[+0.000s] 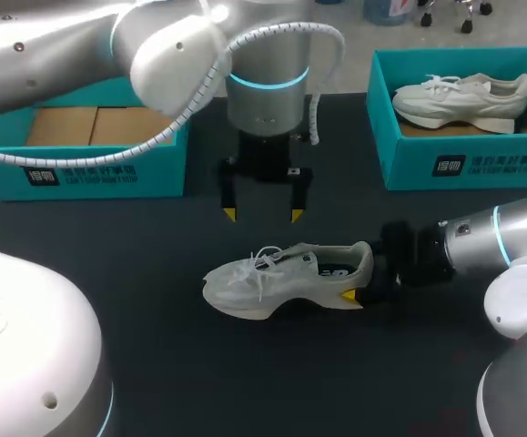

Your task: Take the shoe out of the shoebox, open the shoe tongue, remove and reinsert the insole, then place the shoe into the shoebox

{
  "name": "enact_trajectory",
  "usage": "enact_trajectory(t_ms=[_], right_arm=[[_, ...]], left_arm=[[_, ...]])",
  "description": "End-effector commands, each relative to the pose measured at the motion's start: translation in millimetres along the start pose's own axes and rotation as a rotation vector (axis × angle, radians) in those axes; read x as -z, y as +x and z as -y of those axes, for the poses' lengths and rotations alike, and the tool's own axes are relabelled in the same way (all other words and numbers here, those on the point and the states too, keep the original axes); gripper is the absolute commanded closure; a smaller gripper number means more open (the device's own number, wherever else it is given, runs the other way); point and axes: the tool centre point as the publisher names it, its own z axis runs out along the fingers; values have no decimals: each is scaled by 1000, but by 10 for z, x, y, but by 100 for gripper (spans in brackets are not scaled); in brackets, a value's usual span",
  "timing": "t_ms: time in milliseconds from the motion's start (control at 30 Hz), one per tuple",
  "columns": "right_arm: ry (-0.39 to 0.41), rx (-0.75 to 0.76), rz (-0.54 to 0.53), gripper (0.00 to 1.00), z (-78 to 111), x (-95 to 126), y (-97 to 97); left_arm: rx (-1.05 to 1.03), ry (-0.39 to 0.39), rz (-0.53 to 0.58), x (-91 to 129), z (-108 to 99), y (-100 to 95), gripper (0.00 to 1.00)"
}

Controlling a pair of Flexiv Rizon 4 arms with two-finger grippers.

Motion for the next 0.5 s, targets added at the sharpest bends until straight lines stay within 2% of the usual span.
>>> enact_trajectory(t_ms=[33, 500], right_arm=[[5, 0, 2, 100, -6, -23, 9], [5, 0, 2, 100, -6, -23, 9]], left_arm=[[-14, -7, 40, -133, -6, 257, 0], [-52, -9, 98, -384, -90, 589, 0]])
